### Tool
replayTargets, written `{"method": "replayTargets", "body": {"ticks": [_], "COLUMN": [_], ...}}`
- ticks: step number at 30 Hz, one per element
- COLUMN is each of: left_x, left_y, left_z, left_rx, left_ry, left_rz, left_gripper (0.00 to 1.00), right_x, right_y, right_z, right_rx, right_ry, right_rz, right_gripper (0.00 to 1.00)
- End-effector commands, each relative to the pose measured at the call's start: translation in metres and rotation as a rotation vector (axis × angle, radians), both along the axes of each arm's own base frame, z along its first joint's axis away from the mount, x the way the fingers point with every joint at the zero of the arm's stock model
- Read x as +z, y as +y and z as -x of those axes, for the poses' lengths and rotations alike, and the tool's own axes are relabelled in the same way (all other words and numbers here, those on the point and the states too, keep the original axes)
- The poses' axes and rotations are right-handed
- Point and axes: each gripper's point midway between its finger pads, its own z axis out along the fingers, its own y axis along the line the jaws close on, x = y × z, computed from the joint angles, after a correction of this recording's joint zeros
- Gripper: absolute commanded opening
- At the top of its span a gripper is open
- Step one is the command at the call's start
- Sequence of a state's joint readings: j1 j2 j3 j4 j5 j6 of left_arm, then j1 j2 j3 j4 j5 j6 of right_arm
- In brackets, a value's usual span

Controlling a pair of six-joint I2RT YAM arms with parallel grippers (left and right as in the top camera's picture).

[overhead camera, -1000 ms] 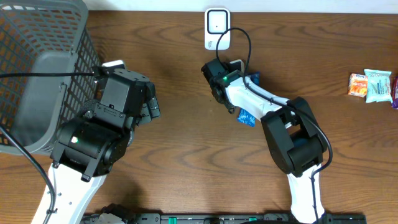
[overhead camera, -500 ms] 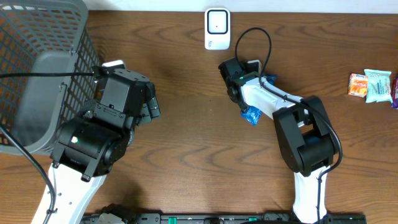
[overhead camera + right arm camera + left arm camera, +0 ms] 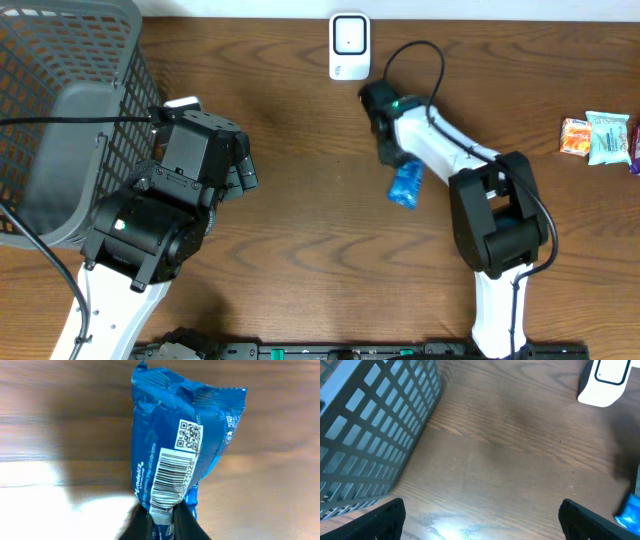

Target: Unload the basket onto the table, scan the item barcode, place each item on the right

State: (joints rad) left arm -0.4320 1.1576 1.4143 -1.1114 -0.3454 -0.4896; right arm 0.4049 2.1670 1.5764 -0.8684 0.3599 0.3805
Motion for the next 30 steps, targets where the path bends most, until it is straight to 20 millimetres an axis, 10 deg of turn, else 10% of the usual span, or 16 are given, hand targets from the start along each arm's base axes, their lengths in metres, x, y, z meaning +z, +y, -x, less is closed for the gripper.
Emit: {"method": "replayTargets", "body": {"ticks": [1, 5, 10, 16, 25, 30], "left_x": [0.002, 0.002, 0.002, 0.002, 0.002, 0.002], "left_y": [0.003, 0.003, 0.003, 0.003, 0.003, 0.003], "left_z": [-0.001, -0.001, -0.001, -0.001, -0.001, -0.001], "left_rx": [0.005, 0.005, 0.005, 0.005, 0.005, 0.005], "left_ry": [-0.004, -0.004, -0.004, -0.004, -0.004, -0.004], "left_rz": [-0.013, -0.013, -0.013, -0.013, -0.013, -0.013], "left_gripper": [0.98, 0.98, 0.98, 0.98, 0.98, 0.98], "right_x": [0.012, 0.052, 0.062, 0.002, -0.018, -0.016], "right_y": [0.083, 0.115, 0.103, 0.056, -0.014, -0.063], "right_z": [-0.004, -0.015, -0.011, 0.021, 0.022, 0.023], "right_rx": [0.142, 0.217, 0.202, 0.070, -0.101, -0.195], "right_ry": [0.125, 0.139, 0.191, 0.251, 0.148, 0.171], "right_rz": [-0.492, -0.847, -1.075, -1.157, -1.292, -1.165], "right_gripper": [0.01, 0.01, 0.01, 0.01, 0.01, 0.31]}}
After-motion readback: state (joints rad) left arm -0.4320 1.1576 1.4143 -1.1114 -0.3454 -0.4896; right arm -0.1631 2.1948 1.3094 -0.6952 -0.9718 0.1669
